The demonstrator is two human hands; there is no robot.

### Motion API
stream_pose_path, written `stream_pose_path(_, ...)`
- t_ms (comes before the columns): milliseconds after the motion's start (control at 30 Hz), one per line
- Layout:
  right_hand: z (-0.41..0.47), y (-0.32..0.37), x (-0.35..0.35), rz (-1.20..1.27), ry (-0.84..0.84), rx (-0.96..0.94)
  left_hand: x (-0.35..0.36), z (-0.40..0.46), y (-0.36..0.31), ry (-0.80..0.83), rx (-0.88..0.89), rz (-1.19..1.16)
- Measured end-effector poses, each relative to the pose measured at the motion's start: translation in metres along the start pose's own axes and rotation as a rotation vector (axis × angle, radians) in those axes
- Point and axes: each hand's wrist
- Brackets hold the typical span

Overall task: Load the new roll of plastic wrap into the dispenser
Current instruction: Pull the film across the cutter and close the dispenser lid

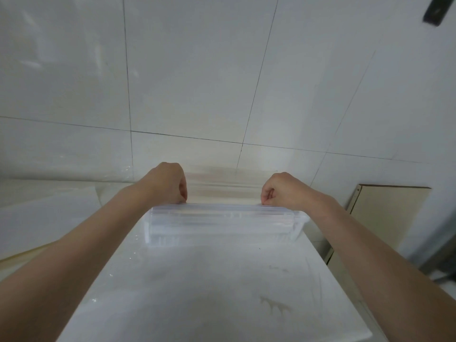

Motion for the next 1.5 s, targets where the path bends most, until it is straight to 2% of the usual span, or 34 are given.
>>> stream_pose_path(333,-0.003,-0.007,-0.002,0.132,0.034,0.06,0.001,-0.004,0.007,-0.01,-0.061,-0.052)
stream_pose_path(767,-0.004,-0.031,-0.008,-0.051,-0.002,0.202,0.005,-0.004,0.004,-0.083,-0.134,0.073)
stream_pose_path(900,-0.005,-0.032,-0.009,-0.091,0.046,0.187,0.007,-0.005,0.006,-0.097,-0.124,0.096)
stream_pose_path(1067,-0.008,-0.026,-0.011,-0.106,0.118,0.151,0.005,-0.006,0.004,-0.015,-0.033,0.271)
stream_pose_path(1233,-0.003,-0.028,0.0,-0.124,0.126,0.153,0.009,-0.003,0.013,0.068,-0.004,0.258)
stream_pose_path(1333,-0.003,-0.026,-0.002,-0.069,0.065,0.138,0.011,0.0,0.017,0.07,0.014,0.167)
stream_pose_path(1500,-0.01,-0.026,-0.004,0.003,-0.039,0.15,0.018,0.0,0.023,-0.033,0.021,0.171)
Point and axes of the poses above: each hand's wrist, its own z-axis towards the middle knuckle, its own x-axis out of the palm, y = z × x, and after that the axes turned 8 degrees about x, right-handed
